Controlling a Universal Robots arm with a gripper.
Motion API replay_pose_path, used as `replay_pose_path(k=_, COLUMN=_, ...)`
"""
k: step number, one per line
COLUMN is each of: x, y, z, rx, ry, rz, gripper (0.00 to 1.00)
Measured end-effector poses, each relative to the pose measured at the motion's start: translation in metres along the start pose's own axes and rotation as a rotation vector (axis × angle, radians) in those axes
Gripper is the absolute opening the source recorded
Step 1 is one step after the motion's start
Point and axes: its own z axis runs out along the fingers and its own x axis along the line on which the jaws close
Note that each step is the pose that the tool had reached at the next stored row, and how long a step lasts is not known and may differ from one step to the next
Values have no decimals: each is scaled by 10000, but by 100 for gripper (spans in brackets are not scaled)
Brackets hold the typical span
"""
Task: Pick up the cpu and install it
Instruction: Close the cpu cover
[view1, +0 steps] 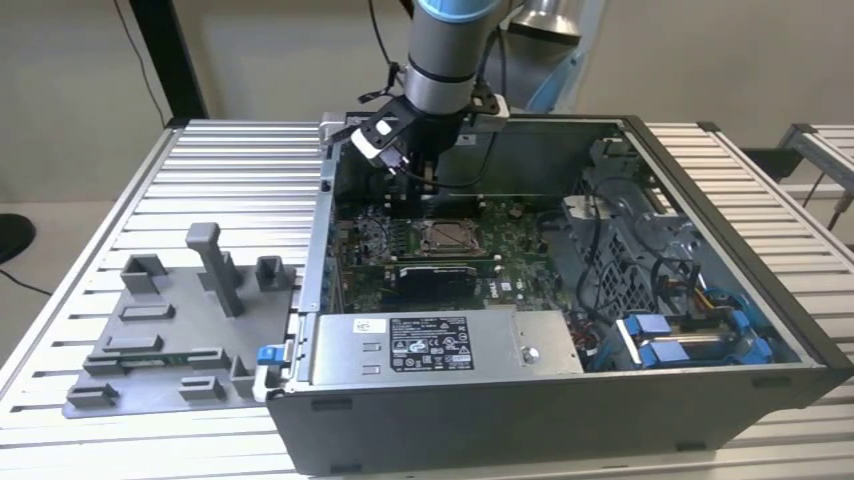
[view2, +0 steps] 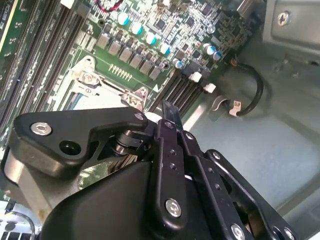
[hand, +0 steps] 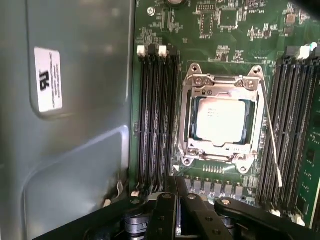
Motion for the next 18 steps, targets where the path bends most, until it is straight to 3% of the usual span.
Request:
replay_pose_path(k=11, x=0, y=0, z=-5, rx=0, ry=4, rz=0, gripper=0)
replay_pose_path(k=12, x=-3, y=0, z=-7, rx=0, ry=37, rz=-4, gripper=0)
replay_pose_path(k=15, x=-20, y=-1, z=-9, rx=-35, ry=292, rz=-33, gripper=0)
replay_pose_path(k=16, x=-31, y=-3, z=-10, rx=-74, ry=354, rz=-47, gripper=0)
replay_pose_path(k=18, x=-35, y=-17, z=-10, rx=-230, ry=386, rz=-85, gripper=0)
